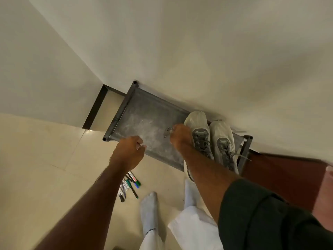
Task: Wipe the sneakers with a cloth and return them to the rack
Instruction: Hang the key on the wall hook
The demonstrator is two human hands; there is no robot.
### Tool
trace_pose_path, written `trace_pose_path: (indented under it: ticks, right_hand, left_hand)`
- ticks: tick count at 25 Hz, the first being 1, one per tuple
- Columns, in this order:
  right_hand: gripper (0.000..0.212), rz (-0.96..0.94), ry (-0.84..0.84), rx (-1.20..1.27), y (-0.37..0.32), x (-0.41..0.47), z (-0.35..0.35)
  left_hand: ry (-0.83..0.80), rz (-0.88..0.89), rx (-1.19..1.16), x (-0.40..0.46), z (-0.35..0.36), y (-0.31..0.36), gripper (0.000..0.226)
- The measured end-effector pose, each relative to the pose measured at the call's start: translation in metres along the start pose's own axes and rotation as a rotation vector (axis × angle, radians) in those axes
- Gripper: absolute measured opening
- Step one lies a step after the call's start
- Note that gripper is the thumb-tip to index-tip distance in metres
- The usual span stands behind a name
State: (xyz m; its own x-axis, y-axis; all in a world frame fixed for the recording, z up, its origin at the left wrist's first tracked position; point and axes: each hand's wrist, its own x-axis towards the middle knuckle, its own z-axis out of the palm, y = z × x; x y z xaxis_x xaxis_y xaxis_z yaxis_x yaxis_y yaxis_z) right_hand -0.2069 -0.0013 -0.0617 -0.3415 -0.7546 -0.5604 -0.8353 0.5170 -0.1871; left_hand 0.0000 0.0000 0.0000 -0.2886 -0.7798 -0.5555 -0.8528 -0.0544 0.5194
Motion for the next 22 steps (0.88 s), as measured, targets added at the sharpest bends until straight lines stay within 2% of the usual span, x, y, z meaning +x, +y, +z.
trace_pose_path:
  ticks: [5, 9, 12, 17, 22]
  right_hand:
    - [0.025, 0.116, 0.030, 0.029, -0.010, 0.004, 0.003]
    - [0.023, 0.064, 0.004, 0.275, -0.006, -0.007, -0.012]
    - [0.015, 0.002, 0.168, 0.420, -0.012, -0.022, -0.046]
    - [0.005, -0.260, 0.314, 0.536, -0.020, -0.067, -0.151]
    - [0.010, -0.498, 0.568, 0.624, -0.038, -0.161, -0.311]
  left_hand:
    - [0.001, -0.041, -0.004, 0.003, 0.002, 0.000, 0.025]
    - [-0.014, 0.013, 0.017, -0.003, -0.011, 0.011, 0.024]
    - [0.012, 0.078, 0.046, -0.013, -0.044, 0.040, 0.017]
    - [0.146, 0.134, 0.024, -0.043, -0.130, 0.113, 0.013]
    - [0.301, 0.262, 0.013, -0.091, -0.243, 0.210, 0.017]
